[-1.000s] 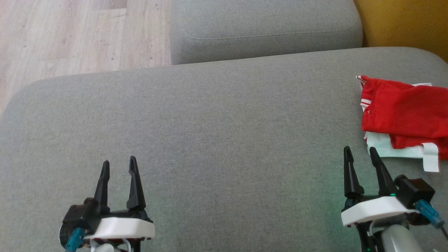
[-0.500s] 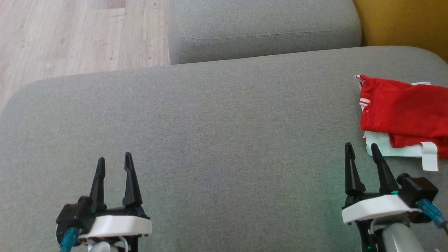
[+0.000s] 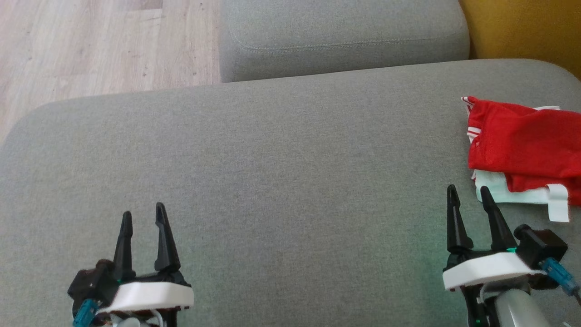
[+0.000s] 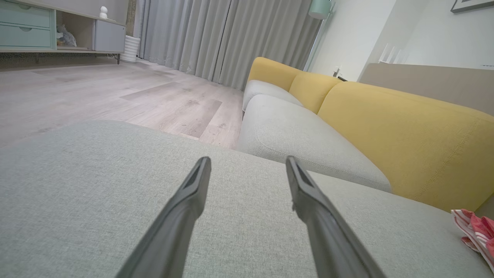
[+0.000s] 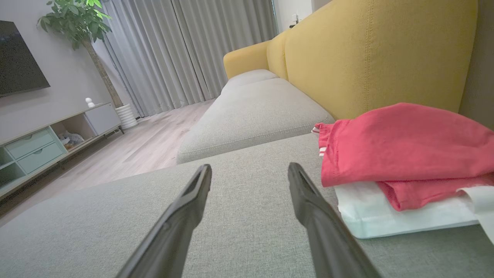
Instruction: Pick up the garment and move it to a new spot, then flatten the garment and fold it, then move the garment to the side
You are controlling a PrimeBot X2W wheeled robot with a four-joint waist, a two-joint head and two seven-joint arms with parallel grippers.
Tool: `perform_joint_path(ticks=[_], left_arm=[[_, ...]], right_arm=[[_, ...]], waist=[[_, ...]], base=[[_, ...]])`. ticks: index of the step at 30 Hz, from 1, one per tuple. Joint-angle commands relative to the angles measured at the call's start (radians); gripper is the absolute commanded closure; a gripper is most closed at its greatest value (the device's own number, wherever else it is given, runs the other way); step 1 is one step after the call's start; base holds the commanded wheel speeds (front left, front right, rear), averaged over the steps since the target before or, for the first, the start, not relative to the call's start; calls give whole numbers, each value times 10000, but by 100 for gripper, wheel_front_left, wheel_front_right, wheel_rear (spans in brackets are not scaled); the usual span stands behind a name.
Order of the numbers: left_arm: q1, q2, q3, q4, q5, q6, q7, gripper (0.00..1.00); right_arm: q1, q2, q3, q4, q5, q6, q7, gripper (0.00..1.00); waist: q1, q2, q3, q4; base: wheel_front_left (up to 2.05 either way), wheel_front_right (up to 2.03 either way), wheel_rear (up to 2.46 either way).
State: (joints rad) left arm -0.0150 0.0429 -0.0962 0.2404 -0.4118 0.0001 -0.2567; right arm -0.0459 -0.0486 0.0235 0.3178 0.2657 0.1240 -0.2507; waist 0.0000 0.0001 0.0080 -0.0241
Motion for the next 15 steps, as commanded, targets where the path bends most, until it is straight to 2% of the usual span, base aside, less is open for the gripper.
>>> perform_joint_path(ticks=[1, 5, 6, 15], left_arm=[[-292, 74, 312, -229, -12, 14, -51, 0], [-275, 74, 232, -1, -263, 38, -51, 0], [-1, 0, -39, 280, -270, 1, 2, 100], [68, -17, 49, 730, -796, -57, 177, 100]], right_arm=[[-355, -17, 278, -294, 36, 67, -110, 0], [-361, -16, 326, -237, 131, 67, -110, 0], [-3, 2, 56, 33, 102, 0, 0, 100], [66, 6, 0, 356, 691, -8, 164, 100]], waist=[[0, -1, 11, -2], [0, -1, 31, -10], [0, -1, 30, -10], [0, -1, 32, 1]], base=[[0, 0, 0], [0, 0, 0], [0, 0, 0], [0, 0, 0]])
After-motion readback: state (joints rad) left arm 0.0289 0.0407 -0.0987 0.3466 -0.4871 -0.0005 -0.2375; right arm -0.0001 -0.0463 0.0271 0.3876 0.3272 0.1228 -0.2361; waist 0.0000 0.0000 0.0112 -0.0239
